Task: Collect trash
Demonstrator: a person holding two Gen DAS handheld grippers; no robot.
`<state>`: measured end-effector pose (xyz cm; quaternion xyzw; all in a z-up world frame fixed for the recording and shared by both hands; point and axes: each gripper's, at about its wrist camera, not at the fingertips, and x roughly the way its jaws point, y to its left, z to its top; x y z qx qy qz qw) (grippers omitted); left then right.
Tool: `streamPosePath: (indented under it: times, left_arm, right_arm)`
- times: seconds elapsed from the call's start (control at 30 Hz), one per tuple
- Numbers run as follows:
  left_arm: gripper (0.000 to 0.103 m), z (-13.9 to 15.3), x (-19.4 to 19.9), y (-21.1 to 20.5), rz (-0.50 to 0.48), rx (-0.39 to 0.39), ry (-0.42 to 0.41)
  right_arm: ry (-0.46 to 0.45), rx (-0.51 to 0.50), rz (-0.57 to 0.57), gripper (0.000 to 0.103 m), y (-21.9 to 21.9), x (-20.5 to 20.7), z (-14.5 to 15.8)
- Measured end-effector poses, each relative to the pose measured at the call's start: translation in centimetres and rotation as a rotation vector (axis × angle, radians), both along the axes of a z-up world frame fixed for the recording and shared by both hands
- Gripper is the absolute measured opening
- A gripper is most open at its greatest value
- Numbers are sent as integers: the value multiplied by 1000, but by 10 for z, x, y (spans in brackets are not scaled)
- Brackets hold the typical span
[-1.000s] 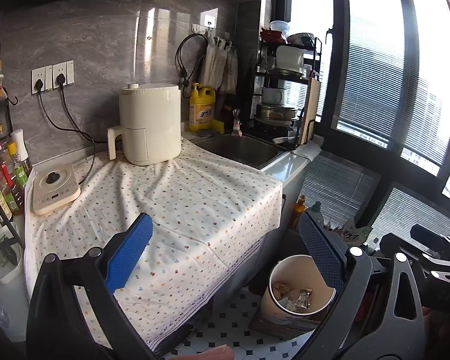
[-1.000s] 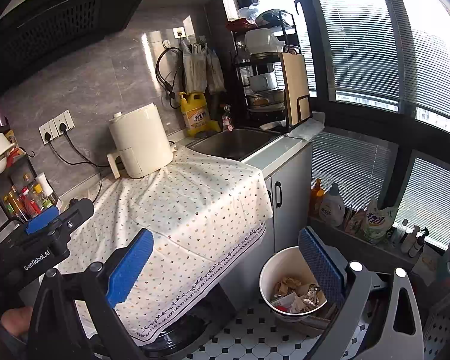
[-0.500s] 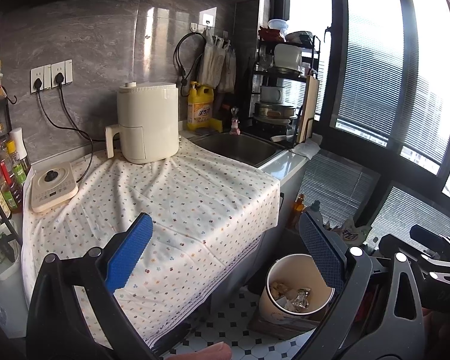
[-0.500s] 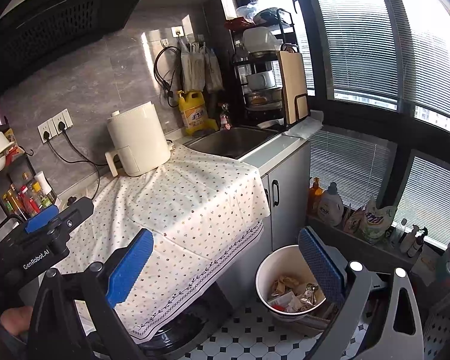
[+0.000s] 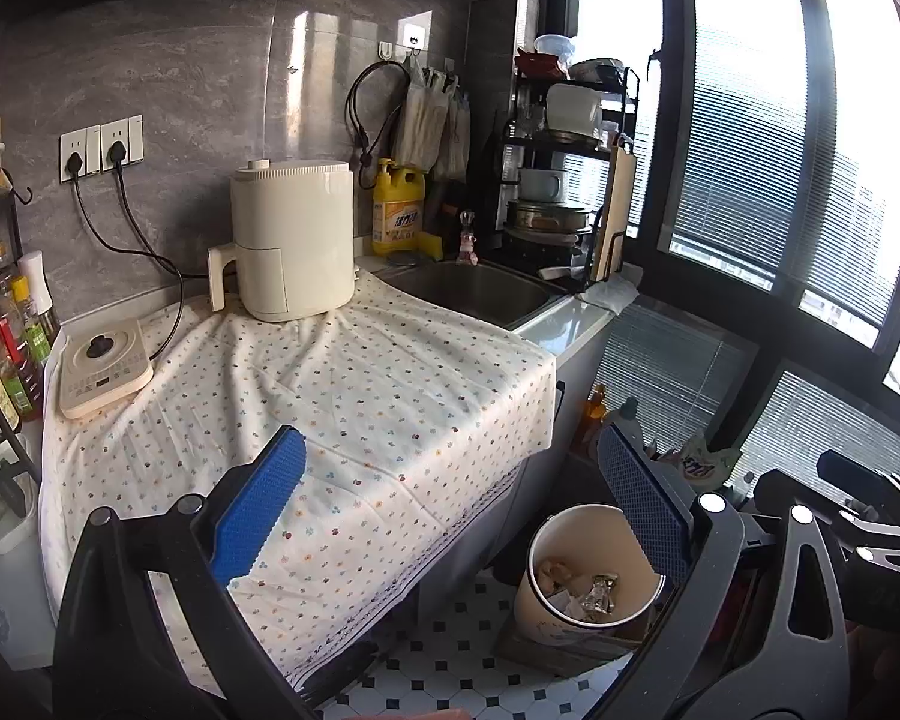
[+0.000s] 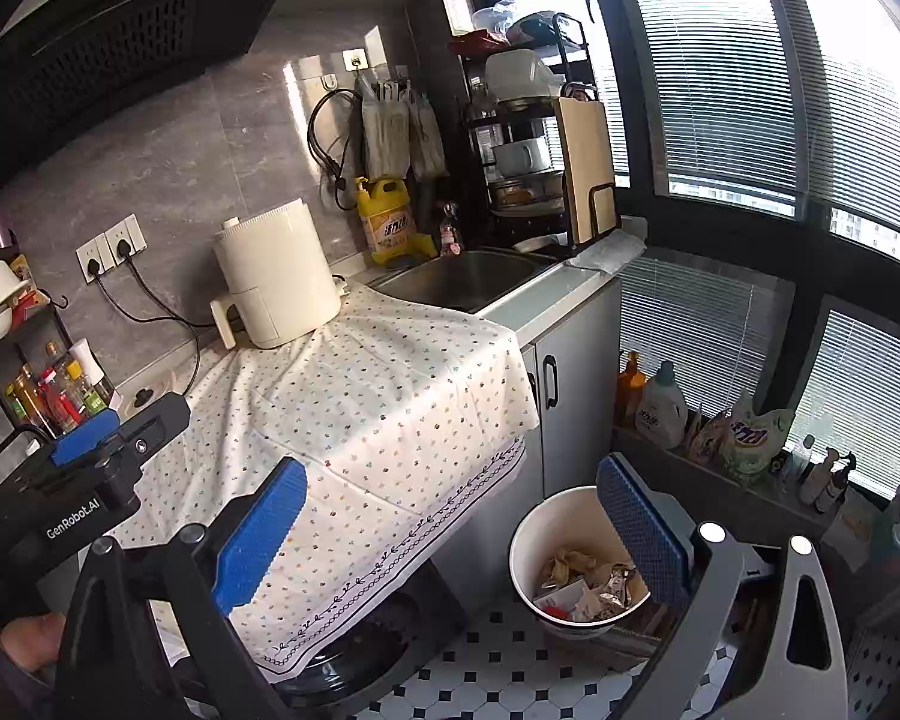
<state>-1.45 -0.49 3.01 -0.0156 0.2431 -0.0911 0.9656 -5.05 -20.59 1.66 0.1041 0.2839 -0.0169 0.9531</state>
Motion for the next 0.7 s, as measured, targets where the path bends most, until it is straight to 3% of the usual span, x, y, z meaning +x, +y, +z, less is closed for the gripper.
streamPosePath:
  times: [0.7]
  left_arm:
    - [97, -5, 4, -3, -10, 1, 18]
  right_arm:
    - [17, 2, 0, 95, 0, 4, 0]
